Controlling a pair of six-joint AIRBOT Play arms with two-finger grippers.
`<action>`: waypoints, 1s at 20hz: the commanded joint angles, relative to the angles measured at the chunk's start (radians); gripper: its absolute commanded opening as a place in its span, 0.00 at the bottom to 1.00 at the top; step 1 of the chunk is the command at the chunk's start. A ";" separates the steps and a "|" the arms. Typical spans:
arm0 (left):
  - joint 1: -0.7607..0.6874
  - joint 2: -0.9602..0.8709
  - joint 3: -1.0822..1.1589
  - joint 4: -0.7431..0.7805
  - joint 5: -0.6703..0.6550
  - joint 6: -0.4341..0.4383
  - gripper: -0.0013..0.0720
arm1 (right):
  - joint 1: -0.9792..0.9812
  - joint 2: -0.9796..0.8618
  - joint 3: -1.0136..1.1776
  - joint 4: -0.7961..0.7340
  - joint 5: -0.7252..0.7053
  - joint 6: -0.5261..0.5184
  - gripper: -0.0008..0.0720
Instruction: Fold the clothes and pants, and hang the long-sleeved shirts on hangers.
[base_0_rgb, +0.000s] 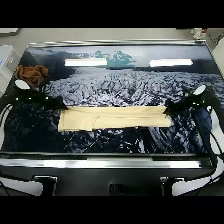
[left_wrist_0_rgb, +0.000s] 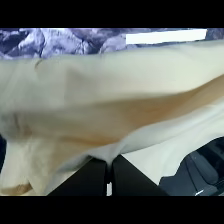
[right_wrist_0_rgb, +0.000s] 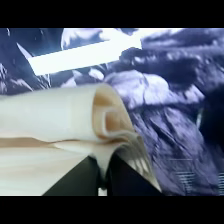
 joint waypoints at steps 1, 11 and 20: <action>-0.009 -0.100 0.061 -0.026 0.003 -0.024 0.05 | 0.004 -0.037 0.009 0.066 -0.046 0.002 0.08; 0.045 -0.093 0.185 -0.031 -0.193 -0.091 0.82 | -0.187 -0.054 0.129 0.100 0.238 0.002 0.96; -0.020 0.085 0.187 -0.051 -0.187 -0.087 0.82 | -0.187 -0.093 0.145 0.008 0.309 -0.042 0.95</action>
